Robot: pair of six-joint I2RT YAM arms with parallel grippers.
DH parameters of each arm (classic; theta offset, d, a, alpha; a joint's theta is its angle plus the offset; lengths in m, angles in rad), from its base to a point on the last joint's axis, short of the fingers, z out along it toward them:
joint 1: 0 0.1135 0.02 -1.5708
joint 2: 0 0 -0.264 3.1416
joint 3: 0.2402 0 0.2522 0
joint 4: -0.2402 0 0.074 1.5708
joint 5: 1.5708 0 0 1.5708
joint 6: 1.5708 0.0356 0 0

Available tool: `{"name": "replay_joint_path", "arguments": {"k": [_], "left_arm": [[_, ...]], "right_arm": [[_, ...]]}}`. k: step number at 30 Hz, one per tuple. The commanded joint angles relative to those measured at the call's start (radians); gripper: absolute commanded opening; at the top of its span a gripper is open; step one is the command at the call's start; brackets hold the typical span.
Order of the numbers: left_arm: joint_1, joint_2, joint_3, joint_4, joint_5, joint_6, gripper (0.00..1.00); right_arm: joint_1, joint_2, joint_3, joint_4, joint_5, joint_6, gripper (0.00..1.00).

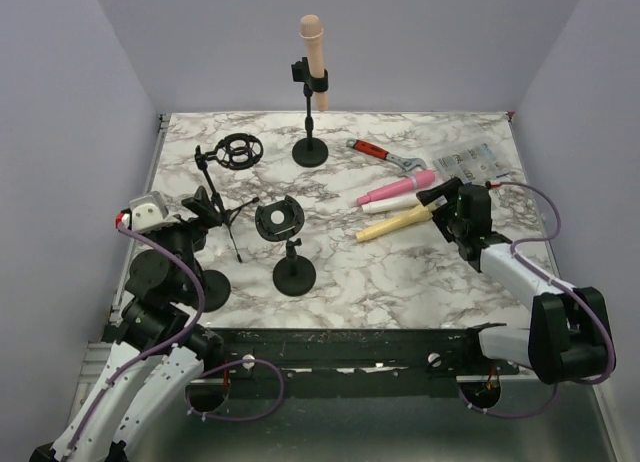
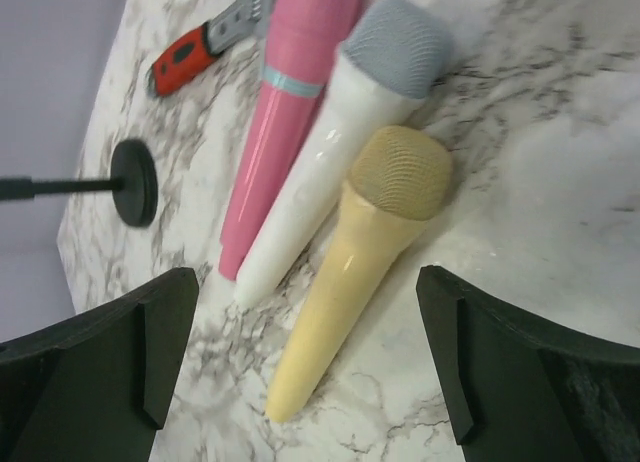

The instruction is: Remove the microphone from the stand

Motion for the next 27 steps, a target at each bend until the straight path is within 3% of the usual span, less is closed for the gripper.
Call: {"name": "replay_joint_path", "arguments": {"k": [1,3,7,12,18,23,27], "left_arm": [[0.009,0.026,0.023,0.016,0.026,0.063,0.91],[0.012,0.032,0.025,0.015,0.037,0.078,0.91],[0.016,0.072,0.066,-0.052,0.117,0.100,0.96],[0.065,0.203,0.208,-0.257,0.206,0.095,0.96],[0.291,0.315,0.304,-0.432,0.561,0.011,0.94],[0.402,0.419,0.306,-0.447,0.722,0.039,0.91],[0.458,0.483,0.267,-0.349,0.825,0.090,0.88]], "right_arm": [[-0.005,0.061,0.084,0.055,-0.331,-0.303,1.00],[-0.005,0.100,0.115,0.069,-0.496,-0.368,1.00],[-0.004,0.128,0.126,0.093,-0.630,-0.403,1.00],[-0.005,0.064,0.044,0.218,-0.694,-0.372,1.00],[-0.002,-0.015,0.016,0.220,-0.706,-0.367,1.00],[0.000,-0.023,0.031,0.188,-0.717,-0.362,1.00],[0.008,-0.048,0.039,0.183,-0.737,-0.359,1.00]]}}
